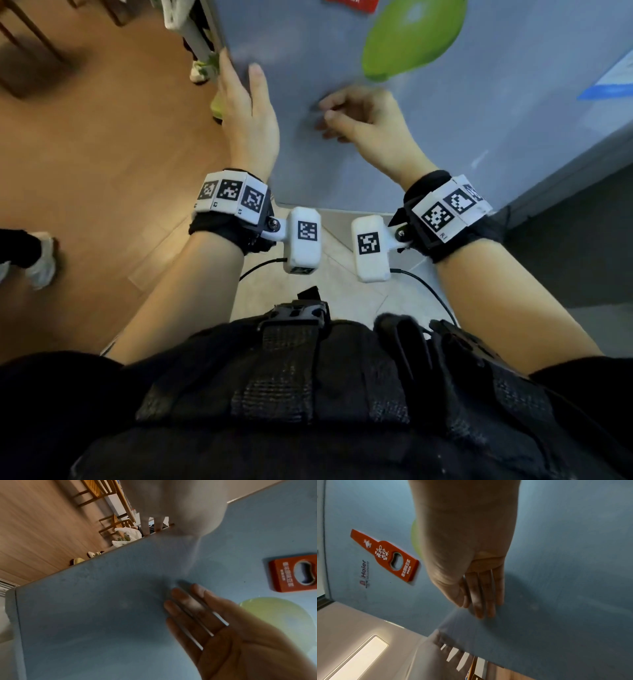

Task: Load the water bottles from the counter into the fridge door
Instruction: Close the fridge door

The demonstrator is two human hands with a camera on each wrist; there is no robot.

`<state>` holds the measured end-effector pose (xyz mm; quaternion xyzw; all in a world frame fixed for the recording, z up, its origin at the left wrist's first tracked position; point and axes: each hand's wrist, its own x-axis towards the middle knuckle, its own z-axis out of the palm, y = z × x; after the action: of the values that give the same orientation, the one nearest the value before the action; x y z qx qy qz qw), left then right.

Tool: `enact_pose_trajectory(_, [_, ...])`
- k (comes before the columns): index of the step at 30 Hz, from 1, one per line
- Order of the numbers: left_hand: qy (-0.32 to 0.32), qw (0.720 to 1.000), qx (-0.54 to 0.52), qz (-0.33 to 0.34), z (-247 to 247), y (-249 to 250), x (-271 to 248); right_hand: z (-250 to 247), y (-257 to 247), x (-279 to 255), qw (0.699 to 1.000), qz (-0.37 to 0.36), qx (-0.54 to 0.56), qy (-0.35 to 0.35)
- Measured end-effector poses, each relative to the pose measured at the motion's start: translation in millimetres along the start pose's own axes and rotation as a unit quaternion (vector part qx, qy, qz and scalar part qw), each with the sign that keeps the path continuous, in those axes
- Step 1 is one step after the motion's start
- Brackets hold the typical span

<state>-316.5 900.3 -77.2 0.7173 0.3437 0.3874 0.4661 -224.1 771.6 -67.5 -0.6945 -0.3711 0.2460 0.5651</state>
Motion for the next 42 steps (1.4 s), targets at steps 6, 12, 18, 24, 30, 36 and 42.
enact_pose_trajectory(6, [-0.043,0.998,-0.030,-0.023,34.1,-3.9,78.5,-14.3,10.9,63.3,0.999,0.016,-0.023,0.027])
enact_pose_trajectory(12, [-0.130,0.991,-0.037,-0.003,71.6,-1.9,146.7,-22.8,22.9,125.3,0.992,0.031,-0.012,0.125])
enact_pose_trajectory(18, [-0.225,0.971,-0.084,-0.005,109.5,-4.4,200.1,-28.4,32.8,165.1,0.976,0.057,-0.044,0.204])
enact_pose_trajectory(24, [-0.262,0.956,-0.127,-0.025,136.3,-2.9,219.4,-40.9,38.6,175.2,0.961,0.088,-0.073,0.251])
enact_pose_trajectory(30, [-0.272,0.955,-0.116,-0.020,153.2,-1.7,224.5,-49.1,39.1,177.2,0.956,0.110,-0.090,0.257])
enact_pose_trajectory(36, [-0.270,0.957,-0.105,0.017,157.1,-2.7,223.8,-51.6,37.0,170.0,0.955,0.129,-0.097,0.251])
enact_pose_trajectory(42, [-0.247,0.964,-0.066,0.078,143.8,10.8,178.7,-55.5,25.0,133.1,0.958,0.129,-0.105,0.235])
